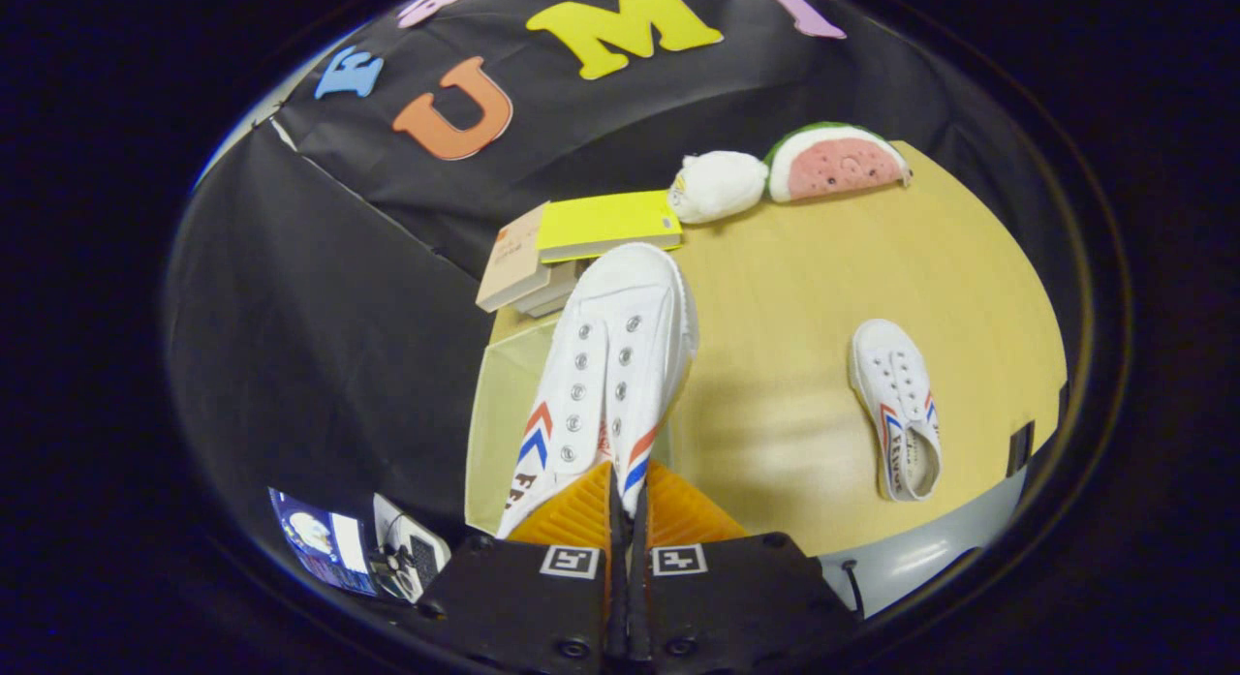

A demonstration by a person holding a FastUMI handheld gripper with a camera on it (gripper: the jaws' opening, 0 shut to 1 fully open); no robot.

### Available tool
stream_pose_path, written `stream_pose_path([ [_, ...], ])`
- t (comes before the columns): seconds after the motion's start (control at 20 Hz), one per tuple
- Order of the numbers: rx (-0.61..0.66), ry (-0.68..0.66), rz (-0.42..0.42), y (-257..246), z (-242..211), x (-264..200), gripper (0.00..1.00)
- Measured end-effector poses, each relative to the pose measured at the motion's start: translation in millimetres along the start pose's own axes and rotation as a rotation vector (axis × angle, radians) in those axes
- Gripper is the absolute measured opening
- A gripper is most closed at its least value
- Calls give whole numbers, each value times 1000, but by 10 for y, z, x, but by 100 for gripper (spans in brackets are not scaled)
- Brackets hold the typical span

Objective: Open the storage box then place both shoes into the box .Put the left shoe in first, then the right shoe, with the right side of both shoes facing outward in a uniform manner.

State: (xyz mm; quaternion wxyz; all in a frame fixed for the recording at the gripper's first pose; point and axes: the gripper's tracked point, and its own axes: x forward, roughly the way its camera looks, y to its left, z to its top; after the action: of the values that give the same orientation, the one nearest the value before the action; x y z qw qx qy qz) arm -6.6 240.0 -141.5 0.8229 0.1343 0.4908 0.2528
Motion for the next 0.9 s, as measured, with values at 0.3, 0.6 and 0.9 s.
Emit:
stream_pose_path([
  [0.3, 7, 106, 47, 776, -178, 656, 6],
  [0.6, 7, 225, -52, 765, -510, 1362, 6],
  [0.9, -42, 262, -160, 708, -602, 1864, 6],
])
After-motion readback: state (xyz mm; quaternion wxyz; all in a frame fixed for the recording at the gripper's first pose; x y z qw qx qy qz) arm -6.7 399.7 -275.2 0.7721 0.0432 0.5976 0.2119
